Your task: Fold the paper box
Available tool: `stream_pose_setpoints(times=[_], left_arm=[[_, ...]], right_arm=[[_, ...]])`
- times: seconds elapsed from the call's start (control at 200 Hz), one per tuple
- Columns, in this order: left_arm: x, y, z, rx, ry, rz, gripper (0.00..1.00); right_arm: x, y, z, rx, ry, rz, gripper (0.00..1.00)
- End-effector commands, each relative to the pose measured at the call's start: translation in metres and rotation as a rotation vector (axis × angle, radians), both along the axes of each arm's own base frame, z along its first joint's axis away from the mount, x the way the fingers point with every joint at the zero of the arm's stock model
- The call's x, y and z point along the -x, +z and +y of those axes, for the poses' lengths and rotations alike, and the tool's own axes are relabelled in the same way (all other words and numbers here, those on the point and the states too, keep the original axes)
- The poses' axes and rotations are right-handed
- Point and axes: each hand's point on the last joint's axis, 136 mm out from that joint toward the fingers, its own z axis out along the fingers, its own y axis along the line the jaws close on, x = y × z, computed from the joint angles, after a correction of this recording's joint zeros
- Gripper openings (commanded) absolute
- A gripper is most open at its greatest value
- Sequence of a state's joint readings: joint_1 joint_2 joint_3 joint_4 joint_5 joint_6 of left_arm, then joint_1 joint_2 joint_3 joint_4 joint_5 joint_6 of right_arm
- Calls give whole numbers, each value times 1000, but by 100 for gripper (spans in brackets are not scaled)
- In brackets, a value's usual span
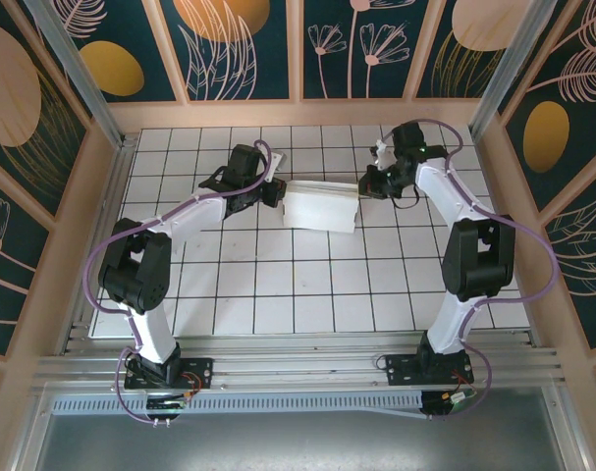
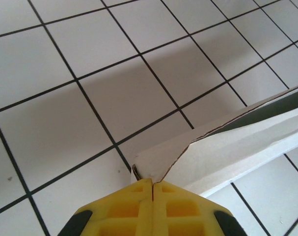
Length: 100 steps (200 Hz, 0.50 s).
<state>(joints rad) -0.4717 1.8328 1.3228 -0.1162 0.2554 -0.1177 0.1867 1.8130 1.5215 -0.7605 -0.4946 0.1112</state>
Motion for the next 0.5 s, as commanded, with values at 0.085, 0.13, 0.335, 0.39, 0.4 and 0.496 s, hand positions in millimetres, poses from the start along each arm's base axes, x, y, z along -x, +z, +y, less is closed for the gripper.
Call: stream_pose_setpoints(times=[0.085, 0.13, 0.335, 0.39, 0.4, 0.496], left_arm=[[38, -34, -12, 11, -63, 186, 0], [40, -34, -14, 26, -67, 195, 0], [52, -38, -17, 6, -71, 200, 0], [56, -40, -17, 2, -74, 204, 0], [56, -40, -17, 3, -73, 204, 0], [60, -45, -15, -10, -73, 207, 0]], right_arm=[[21, -8, 4, 19, 17, 43, 0], [23, -7, 7, 8, 28, 44, 0], [27, 0, 8, 6, 16, 27, 7], [26, 5, 7, 6, 6, 11, 8], [26, 6, 6, 6, 3, 8, 9], [26, 14, 5, 5, -11, -17, 12]])
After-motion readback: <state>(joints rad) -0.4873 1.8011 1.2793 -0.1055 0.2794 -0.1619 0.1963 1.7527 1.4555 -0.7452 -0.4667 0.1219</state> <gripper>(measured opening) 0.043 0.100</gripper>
